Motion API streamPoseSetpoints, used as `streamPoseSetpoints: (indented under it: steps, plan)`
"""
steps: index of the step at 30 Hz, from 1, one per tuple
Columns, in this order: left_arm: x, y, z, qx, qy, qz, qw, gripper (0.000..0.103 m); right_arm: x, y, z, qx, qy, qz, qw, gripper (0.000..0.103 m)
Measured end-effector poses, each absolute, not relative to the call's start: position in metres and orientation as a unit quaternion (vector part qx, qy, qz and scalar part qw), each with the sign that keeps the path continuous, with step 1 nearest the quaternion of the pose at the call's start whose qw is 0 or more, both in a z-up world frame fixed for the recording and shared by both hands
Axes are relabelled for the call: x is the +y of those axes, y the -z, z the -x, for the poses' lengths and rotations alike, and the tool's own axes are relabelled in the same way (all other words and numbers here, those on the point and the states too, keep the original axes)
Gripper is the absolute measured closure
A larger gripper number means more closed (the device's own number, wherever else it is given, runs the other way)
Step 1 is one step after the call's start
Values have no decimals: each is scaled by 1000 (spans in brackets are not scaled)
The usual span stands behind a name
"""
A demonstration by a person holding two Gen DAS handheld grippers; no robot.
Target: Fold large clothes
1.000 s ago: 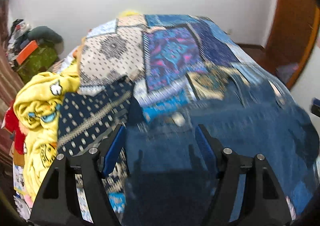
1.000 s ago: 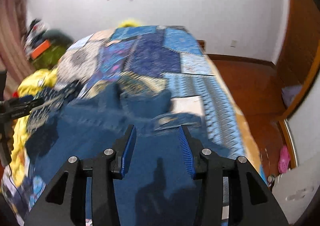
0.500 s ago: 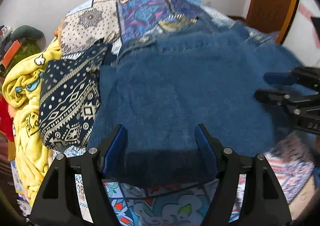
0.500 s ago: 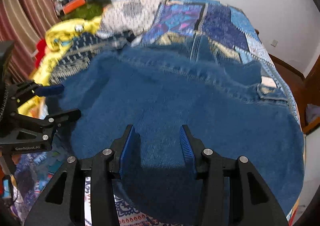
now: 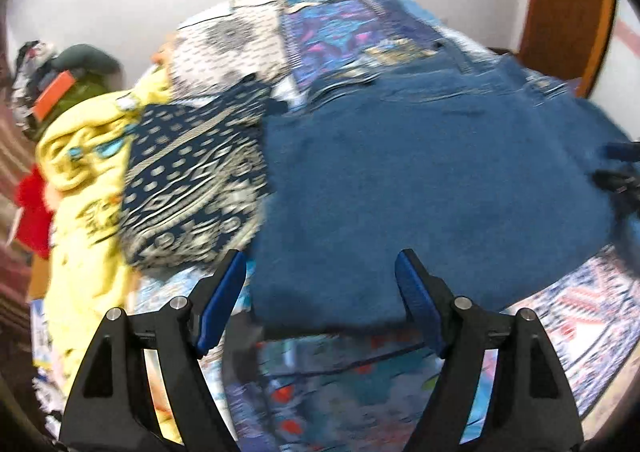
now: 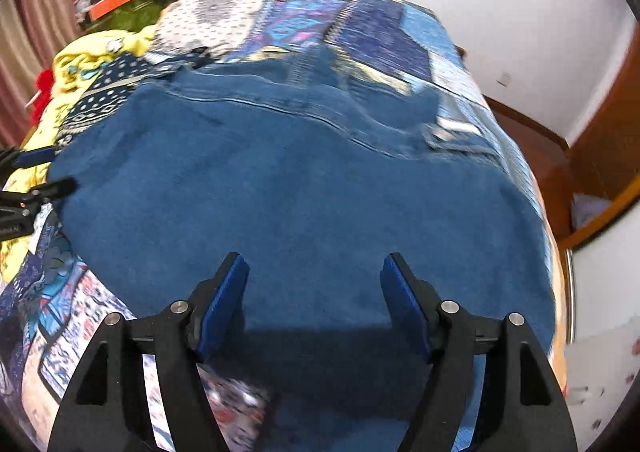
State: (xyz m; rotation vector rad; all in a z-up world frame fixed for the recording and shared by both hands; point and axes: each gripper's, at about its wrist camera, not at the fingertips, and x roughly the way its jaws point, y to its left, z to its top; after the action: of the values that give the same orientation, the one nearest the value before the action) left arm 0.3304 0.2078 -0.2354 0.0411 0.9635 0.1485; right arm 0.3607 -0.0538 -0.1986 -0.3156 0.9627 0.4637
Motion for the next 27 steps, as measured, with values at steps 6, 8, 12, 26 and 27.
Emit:
streamPoseSetpoints:
  steps: [6,8,12,26,27]
  plan:
    - [250,246,-311,471,-87,68,875,17,-100,189,-355,452,-177,126,865,35]
    - [256,248,-305,470,-89,95,873,17,-115,185,-353,446,-148,135,873,35]
    - [260,250,-298,469,-117,93,870,17,-141,183,-352,448,-114,132,877,35]
    - [282,216,-246,426,-201,141,871,17,-193,163,-331,447,-77,60,889,32]
    - [275,212,-244,421,-183,158,874,17,-193,158,-331,442,-81,53,892,32]
